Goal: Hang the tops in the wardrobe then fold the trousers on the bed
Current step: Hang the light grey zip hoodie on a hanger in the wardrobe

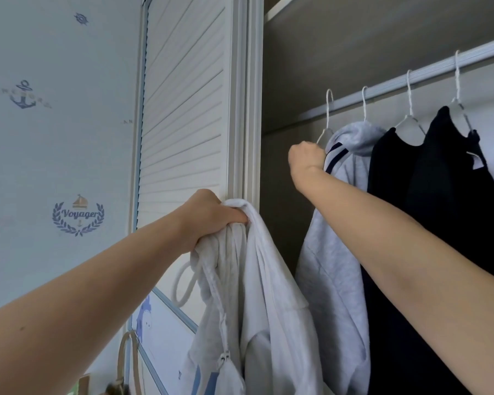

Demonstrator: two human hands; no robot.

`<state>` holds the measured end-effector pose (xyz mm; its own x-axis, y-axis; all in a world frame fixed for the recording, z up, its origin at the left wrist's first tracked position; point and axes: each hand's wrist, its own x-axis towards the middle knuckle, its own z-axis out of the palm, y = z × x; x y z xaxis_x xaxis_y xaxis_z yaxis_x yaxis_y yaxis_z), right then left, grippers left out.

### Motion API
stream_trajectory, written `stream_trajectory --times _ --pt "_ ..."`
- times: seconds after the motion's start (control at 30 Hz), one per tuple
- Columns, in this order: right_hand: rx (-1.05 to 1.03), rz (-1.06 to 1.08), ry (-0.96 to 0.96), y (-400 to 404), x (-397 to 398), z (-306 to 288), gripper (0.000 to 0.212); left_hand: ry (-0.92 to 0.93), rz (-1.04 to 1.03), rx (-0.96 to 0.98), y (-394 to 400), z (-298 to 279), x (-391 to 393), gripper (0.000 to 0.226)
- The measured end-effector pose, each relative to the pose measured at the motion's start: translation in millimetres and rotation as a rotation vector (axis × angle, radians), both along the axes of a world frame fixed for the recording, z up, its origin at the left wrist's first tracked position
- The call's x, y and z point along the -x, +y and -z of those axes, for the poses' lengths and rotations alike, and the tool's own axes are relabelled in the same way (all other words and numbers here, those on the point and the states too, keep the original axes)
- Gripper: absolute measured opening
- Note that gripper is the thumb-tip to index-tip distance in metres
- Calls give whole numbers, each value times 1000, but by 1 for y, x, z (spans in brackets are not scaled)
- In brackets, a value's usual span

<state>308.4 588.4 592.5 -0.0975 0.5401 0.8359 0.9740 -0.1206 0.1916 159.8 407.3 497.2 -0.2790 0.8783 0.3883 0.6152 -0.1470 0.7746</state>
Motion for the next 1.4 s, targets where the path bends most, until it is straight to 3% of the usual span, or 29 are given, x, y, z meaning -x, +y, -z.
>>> stream_trajectory --times 0.17,0.27,0.43,0.53,0.73,0.9,1.17,1.4 --pt "-41 -136 73 -37 6 13 31 -77 -1 162 -6 2 0 40" --pt "-28 -231 154 -77 -3 36 23 -220 125 311 -19 3 -1 25" --pt "-59 -342 332 -154 -36 86 37 -346 282 385 -38 1 6 34" --pt "35 -567 615 -204 -54 112 28 -359 204 332 -48 6 -1 18" --pt "338 -1107 1326 -308 -96 162 15 -288 287 283 -79 20 -10 18" --pt "516 -1370 1584 -387 -126 194 14 -166 361 383 -103 33 -7 31" --pt "641 -1502 1596 -455 -184 230 22 3 191 372 -114 46 -22 26" --pt "937 -1372 1631 -480 -229 248 32 185 172 359 -105 48 -23 45"
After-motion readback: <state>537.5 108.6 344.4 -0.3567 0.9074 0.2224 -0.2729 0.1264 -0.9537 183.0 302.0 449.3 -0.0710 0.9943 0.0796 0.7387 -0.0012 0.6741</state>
